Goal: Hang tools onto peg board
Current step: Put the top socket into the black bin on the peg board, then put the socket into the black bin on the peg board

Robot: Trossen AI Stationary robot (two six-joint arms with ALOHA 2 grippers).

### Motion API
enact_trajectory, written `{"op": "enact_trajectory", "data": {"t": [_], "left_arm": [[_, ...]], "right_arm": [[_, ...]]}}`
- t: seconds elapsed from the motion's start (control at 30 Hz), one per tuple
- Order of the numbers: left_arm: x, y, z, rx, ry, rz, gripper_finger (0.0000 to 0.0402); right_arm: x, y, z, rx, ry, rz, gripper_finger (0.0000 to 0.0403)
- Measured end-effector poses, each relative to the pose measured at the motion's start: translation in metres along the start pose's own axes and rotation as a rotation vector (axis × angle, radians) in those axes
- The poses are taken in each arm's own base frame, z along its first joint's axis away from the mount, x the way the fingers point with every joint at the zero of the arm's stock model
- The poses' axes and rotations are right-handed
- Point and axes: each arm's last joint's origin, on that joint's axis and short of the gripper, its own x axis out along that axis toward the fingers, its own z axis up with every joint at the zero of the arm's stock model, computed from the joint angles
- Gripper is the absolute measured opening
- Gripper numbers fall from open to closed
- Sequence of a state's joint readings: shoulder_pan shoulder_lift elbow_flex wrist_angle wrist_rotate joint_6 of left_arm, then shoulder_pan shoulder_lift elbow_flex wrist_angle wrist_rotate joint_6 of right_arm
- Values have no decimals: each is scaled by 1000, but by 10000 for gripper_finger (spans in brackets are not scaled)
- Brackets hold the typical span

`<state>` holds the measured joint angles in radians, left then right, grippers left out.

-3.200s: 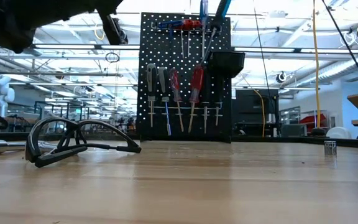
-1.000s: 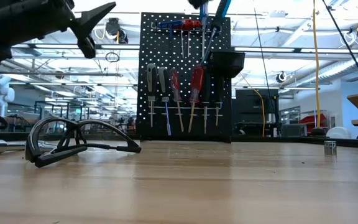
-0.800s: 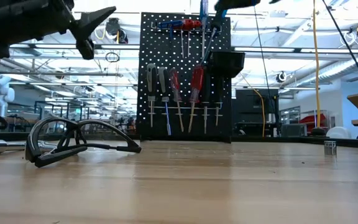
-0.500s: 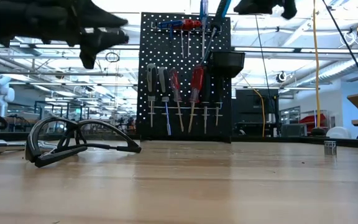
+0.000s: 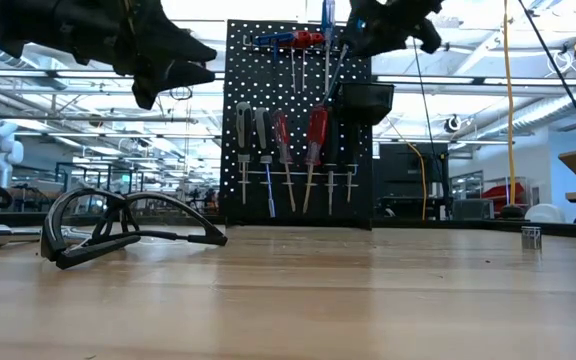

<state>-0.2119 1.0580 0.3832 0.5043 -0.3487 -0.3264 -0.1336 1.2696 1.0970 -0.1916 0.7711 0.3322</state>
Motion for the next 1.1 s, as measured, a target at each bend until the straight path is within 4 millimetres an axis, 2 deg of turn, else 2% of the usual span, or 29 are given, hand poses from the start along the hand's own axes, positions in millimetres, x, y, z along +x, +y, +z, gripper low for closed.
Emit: {"op": "enact_trajectory", "data": {"t": [0.13,0.33,0.67,0.73,0.97,1.1], "left_arm": [[0,-1,0,-1,4,-20,164],[0,-2,0,0,7,-28,164],[0,-3,0,-4,5,-58,164],[0,-3,0,-3,5,-57,164],[0,-3,0,-4,5,-58,164],[0,-3,0,-4,5,-58,164]], "right_arm": [[14,1,13,-29,79,-25,44],[34,2,15,-78,177,-93,44],[41,-1,13,-82,199,-112,46],[41,-1,13,-76,193,-124,71],[41,-4,12,-65,202,-144,223],[40,-5,10,-82,225,-151,275]]}}
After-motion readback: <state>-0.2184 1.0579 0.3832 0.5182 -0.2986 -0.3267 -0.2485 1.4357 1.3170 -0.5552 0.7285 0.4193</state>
